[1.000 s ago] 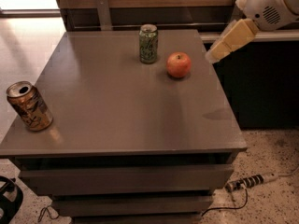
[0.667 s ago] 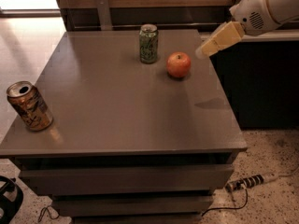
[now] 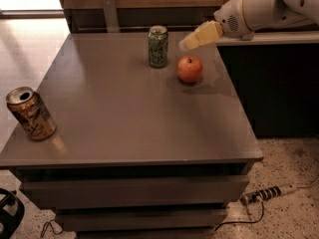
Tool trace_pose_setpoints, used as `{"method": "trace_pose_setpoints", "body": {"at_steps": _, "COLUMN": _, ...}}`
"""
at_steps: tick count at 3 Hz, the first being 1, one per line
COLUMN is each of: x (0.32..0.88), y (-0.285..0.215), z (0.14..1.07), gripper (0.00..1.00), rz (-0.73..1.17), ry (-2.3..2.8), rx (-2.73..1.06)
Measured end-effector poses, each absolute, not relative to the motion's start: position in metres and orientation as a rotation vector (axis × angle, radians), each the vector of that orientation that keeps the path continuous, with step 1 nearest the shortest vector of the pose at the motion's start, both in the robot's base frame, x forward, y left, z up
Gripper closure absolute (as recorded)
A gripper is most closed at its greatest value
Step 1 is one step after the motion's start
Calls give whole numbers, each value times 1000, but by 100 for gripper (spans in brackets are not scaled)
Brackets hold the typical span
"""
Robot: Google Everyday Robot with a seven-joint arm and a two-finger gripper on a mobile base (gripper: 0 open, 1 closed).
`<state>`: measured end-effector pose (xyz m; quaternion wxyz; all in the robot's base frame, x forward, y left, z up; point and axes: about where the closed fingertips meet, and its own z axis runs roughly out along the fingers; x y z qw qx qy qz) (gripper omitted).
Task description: Move green can near orange can
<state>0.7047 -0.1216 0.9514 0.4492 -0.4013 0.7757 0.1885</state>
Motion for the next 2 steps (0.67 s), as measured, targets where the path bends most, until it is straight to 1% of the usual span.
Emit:
{"method": "trace_pose_setpoints", "body": {"at_steps": 1, "x": 705, "y": -121, "z": 951, "gripper": 0, "rz": 467, "ry": 1918, "rx": -993}}
{"method": "trace_pose_setpoints", "body": {"at_steps": 2, "x": 728, "y": -108, "z": 940, "gripper": 0, "rz": 517, "ry": 1887, "rx": -975}}
